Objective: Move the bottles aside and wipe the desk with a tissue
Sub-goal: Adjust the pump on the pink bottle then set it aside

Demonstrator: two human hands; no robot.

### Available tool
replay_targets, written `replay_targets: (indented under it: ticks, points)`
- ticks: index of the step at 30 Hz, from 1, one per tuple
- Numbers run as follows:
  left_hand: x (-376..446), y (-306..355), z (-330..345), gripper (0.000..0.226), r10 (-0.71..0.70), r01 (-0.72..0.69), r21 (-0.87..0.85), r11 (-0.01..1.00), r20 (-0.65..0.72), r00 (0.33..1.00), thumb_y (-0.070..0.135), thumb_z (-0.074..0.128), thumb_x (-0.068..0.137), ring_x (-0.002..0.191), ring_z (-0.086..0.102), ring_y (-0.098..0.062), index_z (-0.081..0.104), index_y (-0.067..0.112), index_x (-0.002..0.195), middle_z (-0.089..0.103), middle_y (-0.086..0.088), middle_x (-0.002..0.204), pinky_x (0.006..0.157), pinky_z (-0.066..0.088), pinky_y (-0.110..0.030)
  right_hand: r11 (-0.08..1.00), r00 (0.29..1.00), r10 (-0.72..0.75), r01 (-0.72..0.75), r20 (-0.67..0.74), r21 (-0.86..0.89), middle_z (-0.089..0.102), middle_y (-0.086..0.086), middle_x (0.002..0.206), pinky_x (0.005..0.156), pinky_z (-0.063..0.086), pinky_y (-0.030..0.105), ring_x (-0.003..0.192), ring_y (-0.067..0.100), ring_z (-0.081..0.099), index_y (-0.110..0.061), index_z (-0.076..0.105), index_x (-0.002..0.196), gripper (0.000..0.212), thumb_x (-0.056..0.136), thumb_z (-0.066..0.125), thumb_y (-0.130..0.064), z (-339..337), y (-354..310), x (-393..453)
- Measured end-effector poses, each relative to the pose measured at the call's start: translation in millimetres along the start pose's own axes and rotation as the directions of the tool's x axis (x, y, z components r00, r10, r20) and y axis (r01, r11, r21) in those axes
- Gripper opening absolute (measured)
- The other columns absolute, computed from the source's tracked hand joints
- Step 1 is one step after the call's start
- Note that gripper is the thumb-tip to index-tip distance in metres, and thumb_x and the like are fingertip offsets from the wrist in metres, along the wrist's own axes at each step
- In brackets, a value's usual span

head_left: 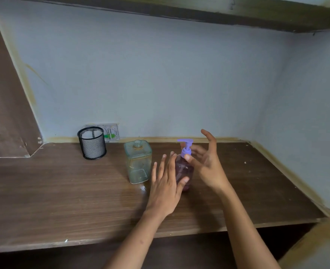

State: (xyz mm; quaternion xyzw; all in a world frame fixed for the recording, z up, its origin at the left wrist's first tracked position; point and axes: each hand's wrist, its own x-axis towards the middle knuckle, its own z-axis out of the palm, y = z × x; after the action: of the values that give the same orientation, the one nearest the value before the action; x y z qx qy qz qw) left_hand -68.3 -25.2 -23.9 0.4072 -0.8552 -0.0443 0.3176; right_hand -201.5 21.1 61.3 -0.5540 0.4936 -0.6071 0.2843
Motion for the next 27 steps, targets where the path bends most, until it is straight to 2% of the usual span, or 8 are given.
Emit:
replay_targets:
  ticks: [3,6,9,11,14,20,24,27]
  points:
    - [-0.1,-0.3,0.0,0.069,0.005,-0.005,0.0,1.0,0.0,1.0,0.06,0.012,0.097,0.148,-0.008,-0.013,-0.012,0.022,0.151,-0.003,0.006,0.162,0.121,0.003,-0.045,1.0,0.997,0.001,-0.002,-0.077,-0.016,0.072,0.009,0.1,0.097,0.05,0.04,0.099,0.021,0.069,-0.027,0.025,0.138,0.078,0.082,0.069,0.005,-2.7,0.9,1.4]
    - [0.2,-0.3,-0.7,0.069,-0.004,0.004,-0.017,1.0,0.006,1.0,0.059,0.014,0.097,0.148,-0.009,-0.012,-0.014,0.025,0.15,-0.003,0.007,0.162,0.121,0.003,-0.045,0.989,0.986,-0.04,0.016,-0.162,-0.149,0.07,0.002,0.086,0.087,0.05,0.027,0.085,0.012,0.068,-0.025,0.032,0.127,0.077,0.072,0.081,-0.004,2.6,-1.0,4.0]
    - [0.3,0.5,-1.4,0.069,-0.005,0.005,-0.014,1.0,0.012,1.0,0.059,0.014,0.097,0.148,-0.01,-0.012,-0.013,0.024,0.15,-0.004,0.006,0.162,0.121,0.002,-0.044,0.979,0.995,-0.043,0.025,-0.085,-0.2,0.069,0.0,0.097,0.097,0.044,0.027,0.099,0.007,0.064,-0.029,0.029,0.131,0.076,0.076,0.08,-0.013,2.2,-2.7,4.3]
    - [0.4,0.6,-1.3,0.069,-0.004,0.004,-0.014,1.0,0.011,1.0,0.059,0.014,0.097,0.148,-0.01,-0.013,-0.013,0.024,0.15,-0.003,0.006,0.162,0.121,0.002,-0.044,0.998,1.0,0.004,-0.002,0.025,-0.065,0.069,0.006,0.113,0.104,0.043,0.038,0.113,0.013,0.062,-0.03,0.024,0.137,0.074,0.084,0.071,-0.008,-0.4,-2.6,3.2]
    - [0.6,0.3,-0.6,0.069,0.004,-0.004,-0.015,1.0,0.002,1.0,0.059,0.015,0.097,0.148,-0.008,-0.013,-0.013,0.024,0.15,-0.001,0.006,0.162,0.121,0.004,-0.045,1.0,1.0,0.015,-0.015,0.003,-0.003,0.071,0.01,0.108,0.103,0.046,0.046,0.111,0.019,0.065,-0.027,0.026,0.137,0.073,0.084,0.068,0.002,-0.5,-0.8,4.4]
    - [0.5,-0.3,1.1,0.069,-0.002,0.002,-0.001,1.0,-0.015,1.0,0.06,0.012,0.096,0.149,-0.007,-0.013,-0.016,0.026,0.149,0.0,0.005,0.162,0.121,0.006,-0.045,0.977,0.988,-0.029,-0.004,-0.154,-0.214,0.063,-0.002,0.088,0.081,0.048,0.015,0.083,-0.001,0.063,-0.031,0.032,0.126,0.079,0.07,0.085,-0.014,11.1,-5.0,7.6]
    - [0.7,0.2,0.5,0.07,-0.002,0.002,-0.009,1.0,-0.013,1.0,0.061,0.01,0.096,0.149,-0.006,-0.014,-0.011,0.024,0.15,0.001,0.005,0.162,0.121,0.005,-0.045,0.999,0.999,0.047,-0.046,0.021,-0.027,0.068,0.008,0.113,0.096,0.051,0.033,0.11,0.014,0.064,-0.03,0.027,0.138,0.075,0.083,0.071,-0.004,-0.2,-4.4,5.6]
    - [1.0,1.1,-0.1,0.07,-0.002,0.002,-0.014,1.0,-0.016,1.0,0.062,0.01,0.095,0.149,-0.004,-0.014,-0.009,0.024,0.15,0.004,0.005,0.162,0.121,0.006,-0.045,0.997,0.998,0.056,-0.058,0.031,0.043,0.071,0.011,0.111,0.095,0.052,0.039,0.108,0.02,0.067,-0.026,0.027,0.138,0.072,0.085,0.063,0.009,-3.9,-5.1,6.6]
